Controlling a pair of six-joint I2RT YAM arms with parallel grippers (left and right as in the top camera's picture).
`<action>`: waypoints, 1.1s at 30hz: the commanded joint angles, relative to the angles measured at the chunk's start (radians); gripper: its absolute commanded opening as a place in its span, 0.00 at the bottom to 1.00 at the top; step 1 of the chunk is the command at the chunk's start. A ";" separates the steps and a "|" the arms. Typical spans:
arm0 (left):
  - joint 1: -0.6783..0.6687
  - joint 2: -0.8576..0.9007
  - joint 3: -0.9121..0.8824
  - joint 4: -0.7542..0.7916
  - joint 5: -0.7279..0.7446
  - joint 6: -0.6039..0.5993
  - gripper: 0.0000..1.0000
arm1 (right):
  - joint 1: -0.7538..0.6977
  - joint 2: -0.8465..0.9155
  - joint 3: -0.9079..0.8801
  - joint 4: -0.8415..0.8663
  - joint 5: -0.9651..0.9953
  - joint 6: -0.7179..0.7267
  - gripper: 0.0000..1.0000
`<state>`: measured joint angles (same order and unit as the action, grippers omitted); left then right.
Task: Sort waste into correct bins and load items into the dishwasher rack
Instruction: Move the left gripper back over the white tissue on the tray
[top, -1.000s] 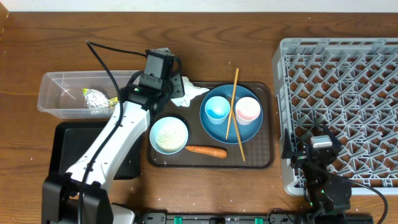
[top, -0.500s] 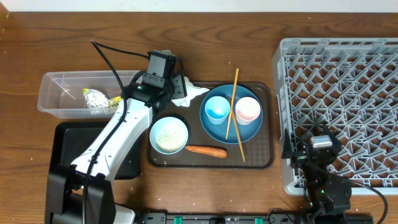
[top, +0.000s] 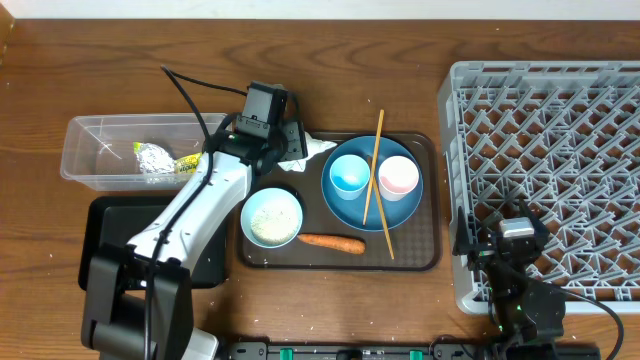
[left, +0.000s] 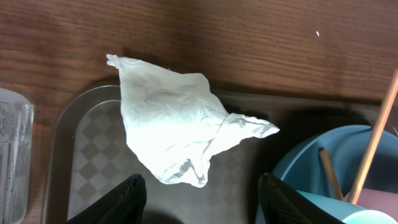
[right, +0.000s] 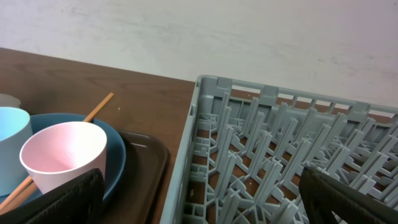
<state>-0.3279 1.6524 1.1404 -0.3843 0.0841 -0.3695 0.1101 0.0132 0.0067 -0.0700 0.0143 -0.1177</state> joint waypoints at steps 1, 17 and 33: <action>-0.003 0.023 -0.004 0.009 0.014 -0.009 0.61 | -0.007 -0.002 -0.001 -0.004 -0.004 -0.011 0.99; -0.042 0.182 -0.004 0.139 -0.085 -0.009 0.61 | -0.006 -0.002 -0.001 -0.004 -0.004 -0.011 0.99; -0.042 0.286 -0.004 0.198 -0.122 -0.009 0.61 | -0.007 -0.002 -0.001 -0.004 -0.004 -0.011 0.99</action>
<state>-0.3710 1.9194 1.1404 -0.1947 -0.0151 -0.3695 0.1101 0.0132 0.0067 -0.0700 0.0143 -0.1177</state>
